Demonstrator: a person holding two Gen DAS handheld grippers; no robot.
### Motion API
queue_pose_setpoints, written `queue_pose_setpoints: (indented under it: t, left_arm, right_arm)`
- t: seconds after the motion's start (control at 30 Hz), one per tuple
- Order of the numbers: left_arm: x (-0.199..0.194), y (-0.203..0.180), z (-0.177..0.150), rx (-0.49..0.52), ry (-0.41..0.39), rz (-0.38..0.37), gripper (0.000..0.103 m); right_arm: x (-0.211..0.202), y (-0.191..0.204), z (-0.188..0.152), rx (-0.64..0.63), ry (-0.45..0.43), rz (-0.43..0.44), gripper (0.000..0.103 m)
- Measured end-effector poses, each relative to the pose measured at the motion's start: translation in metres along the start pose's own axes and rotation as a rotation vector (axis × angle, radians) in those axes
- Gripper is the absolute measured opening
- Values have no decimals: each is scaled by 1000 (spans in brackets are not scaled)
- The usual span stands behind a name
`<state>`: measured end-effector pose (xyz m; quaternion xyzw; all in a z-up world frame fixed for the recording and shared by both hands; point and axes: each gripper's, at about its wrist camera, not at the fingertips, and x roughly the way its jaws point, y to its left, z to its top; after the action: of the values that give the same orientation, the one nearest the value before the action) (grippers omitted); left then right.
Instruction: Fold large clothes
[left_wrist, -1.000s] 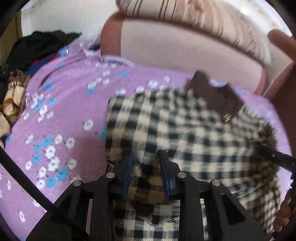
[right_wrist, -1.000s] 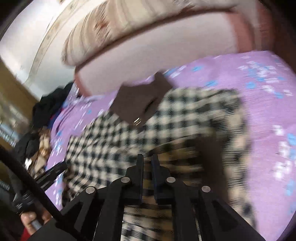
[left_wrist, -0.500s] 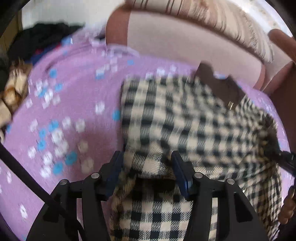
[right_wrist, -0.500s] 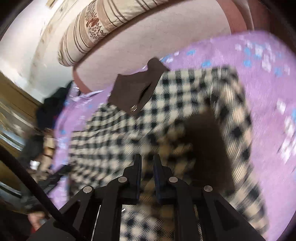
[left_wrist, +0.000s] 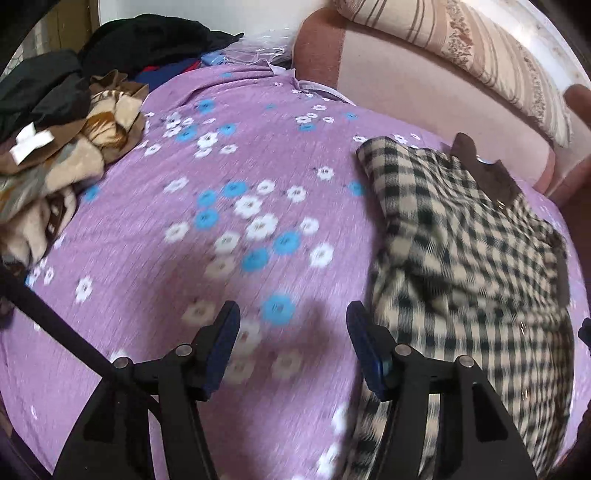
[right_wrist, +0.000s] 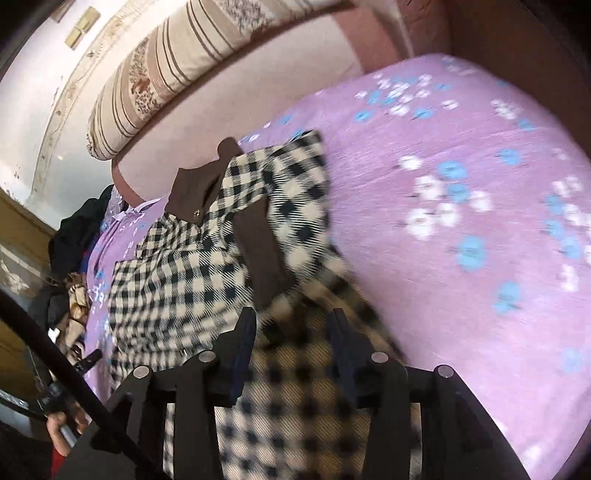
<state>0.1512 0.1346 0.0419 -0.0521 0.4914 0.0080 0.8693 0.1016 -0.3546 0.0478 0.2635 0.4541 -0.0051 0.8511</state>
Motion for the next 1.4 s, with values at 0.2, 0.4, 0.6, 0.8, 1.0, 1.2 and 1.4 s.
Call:
queue_pose_setpoints:
  t: [0.2,0.4,0.6,0.8,1.0,1.2,1.4]
  left_arm:
    - [-9,13,-43,-55,88,-227,60]
    - [-19,13,-73,-84,100,-335,60]
    - [-31,14,-106,-137,135,-495,60]
    - [-49,13,-143,-145,142,-573,60]
    - [-64,26,-177,-190,150,-642,60]
    - [-72,32,-198,-212,148,-665,60]
    - [-80,24,-207,-152,123,-605,60]
  right_arm:
    - [-31,-41,-30,2,14,-102,54]
    - [-41,-81,-67,109,47,12,55]
    - [-50,-99,-99,233,84,219,55]
    - [-56,-109,-142,345,132,398,55]
    - [-59,-100,-185,386,179,478,55]
    - [-63,-92,-214,406,199,510,55]
    - [-68,-81,-240,376,231,511,55]
